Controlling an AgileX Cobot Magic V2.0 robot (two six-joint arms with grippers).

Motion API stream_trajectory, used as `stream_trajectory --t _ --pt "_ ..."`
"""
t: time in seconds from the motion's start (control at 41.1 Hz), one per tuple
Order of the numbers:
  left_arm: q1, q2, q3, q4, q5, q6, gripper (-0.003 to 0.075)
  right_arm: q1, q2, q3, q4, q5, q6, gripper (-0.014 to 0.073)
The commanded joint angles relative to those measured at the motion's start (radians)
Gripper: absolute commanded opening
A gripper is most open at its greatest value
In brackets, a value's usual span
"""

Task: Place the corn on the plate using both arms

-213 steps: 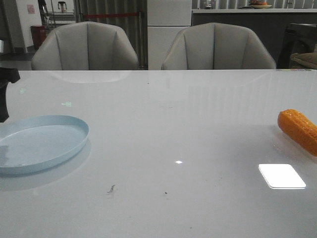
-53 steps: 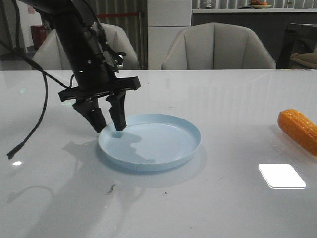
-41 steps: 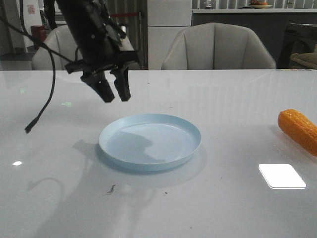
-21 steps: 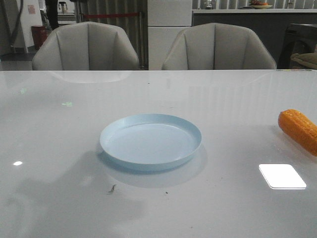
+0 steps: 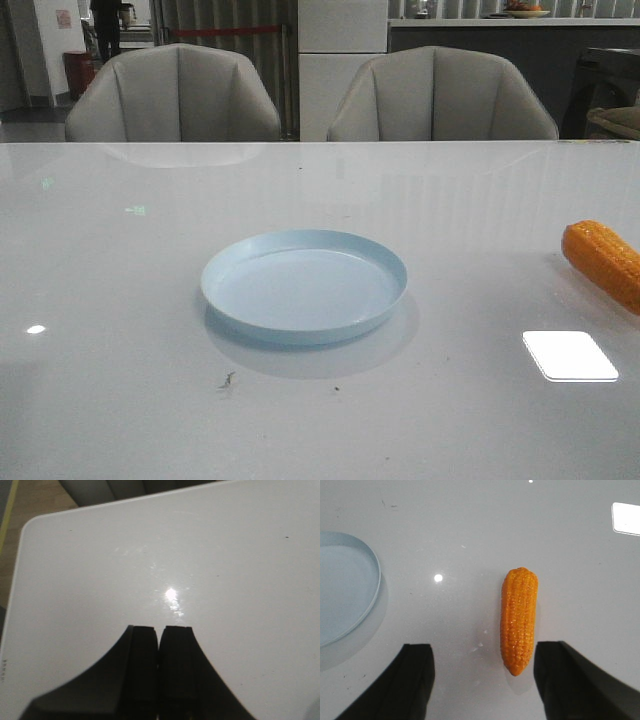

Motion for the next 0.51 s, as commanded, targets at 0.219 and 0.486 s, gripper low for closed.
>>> stream_trajectory --t 0.219,0.486 --pt "0.040 -0.248 0.061 -0.024 -0.012 0.041 0.0088 -0.004 -0.010 -0.037 -0.001 -0.061 0.002 0.0531" --pt "0.046 -0.556 0.629 0.035 -0.260 -0.021 0.0088 -0.004 -0.010 -0.037 -0.001 -0.061 0.002 0.0531"
